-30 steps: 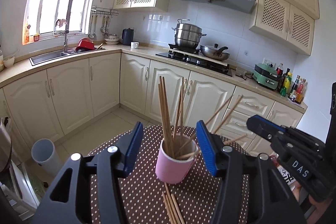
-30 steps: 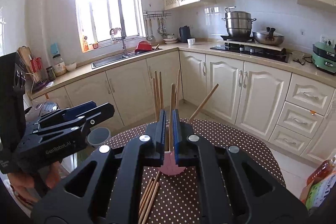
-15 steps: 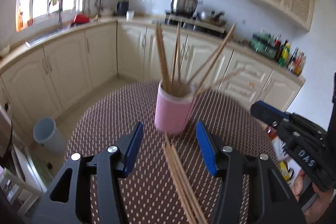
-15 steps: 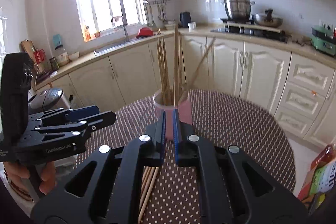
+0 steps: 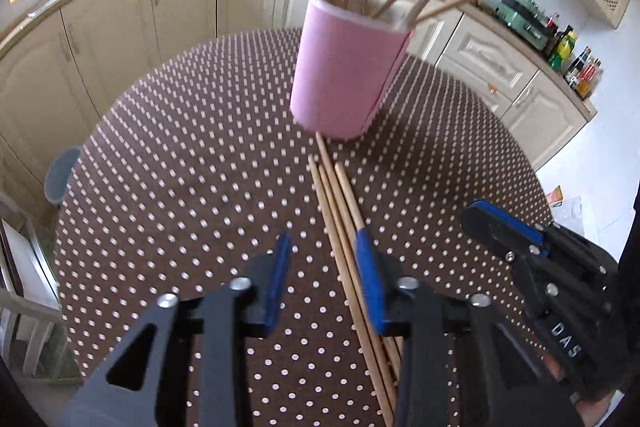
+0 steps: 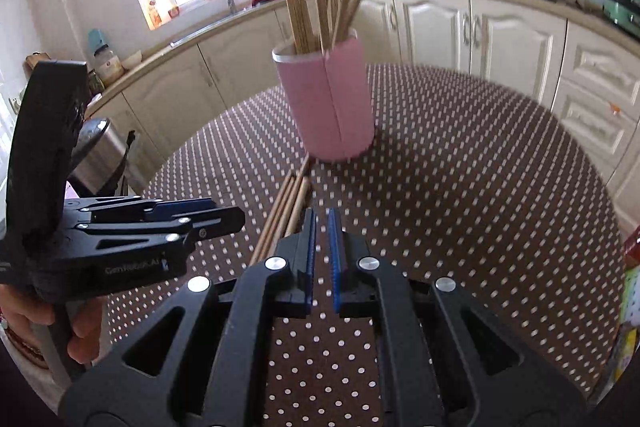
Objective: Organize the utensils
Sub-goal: 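Move both tools back down over the remaining chopsticks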
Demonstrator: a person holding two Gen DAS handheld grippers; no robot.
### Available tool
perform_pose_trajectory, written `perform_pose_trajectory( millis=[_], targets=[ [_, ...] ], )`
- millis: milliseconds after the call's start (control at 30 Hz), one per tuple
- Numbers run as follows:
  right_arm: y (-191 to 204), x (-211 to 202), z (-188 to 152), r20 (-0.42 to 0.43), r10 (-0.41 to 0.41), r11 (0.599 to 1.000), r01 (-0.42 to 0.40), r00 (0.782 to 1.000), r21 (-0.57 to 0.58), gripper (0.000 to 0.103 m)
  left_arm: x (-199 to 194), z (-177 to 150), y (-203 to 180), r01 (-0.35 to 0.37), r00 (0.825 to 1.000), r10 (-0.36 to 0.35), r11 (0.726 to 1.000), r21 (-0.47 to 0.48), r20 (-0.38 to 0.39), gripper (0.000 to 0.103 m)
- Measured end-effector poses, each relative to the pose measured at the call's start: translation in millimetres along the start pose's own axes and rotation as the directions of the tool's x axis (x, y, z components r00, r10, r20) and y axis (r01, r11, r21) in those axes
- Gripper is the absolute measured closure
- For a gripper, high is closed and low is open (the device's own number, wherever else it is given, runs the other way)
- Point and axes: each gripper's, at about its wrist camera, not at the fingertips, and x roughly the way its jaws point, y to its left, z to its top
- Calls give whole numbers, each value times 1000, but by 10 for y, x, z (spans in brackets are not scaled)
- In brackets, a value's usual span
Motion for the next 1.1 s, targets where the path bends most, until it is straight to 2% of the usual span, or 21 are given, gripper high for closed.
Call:
perform_pose_trajectory(
  millis=[100, 233, 467, 533, 700, 800, 900, 1100],
  targets=[
    [-17, 78, -65, -22, 10, 1000, -9, 1000, 9, 96, 112, -41, 1, -20, 1000, 21, 1000, 8, -21, 77],
    [-41, 125, -82, -32, 21, 1000, -20, 999, 23, 96, 245, -67, 16, -34, 999, 34, 999, 13, -36, 78],
    [-64, 191, -93, -44, 37, 999, -36, 998, 31, 96, 308, -25, -76, -76, 997, 77, 996, 46, -20, 78],
    [-74, 206, -84, -45, 38, 999, -37, 998, 32, 96, 356, 4, -80, -119, 992, 121, 991, 61, -25, 78],
    [-84, 214, -73, -48, 44, 998, -43, 998, 35, 96, 408, 59, -200, -165, 986, 167, 981, 101, -4, 78],
    [-92, 221, -70, -52, 43, 999, -41, 998, 34, 96, 395, 92, -189, -132, 991, 134, 989, 68, -21, 78],
    [-95, 203, -66, -49, 47, 998, -45, 998, 34, 96, 356, 78, -87, -31, 999, 31, 999, -8, -9, 78],
    [-92, 240, -81, -63, 51, 998, -49, 997, 37, 96, 396, 95, -178, -54, 998, 55, 998, 18, -28, 78]
  ],
)
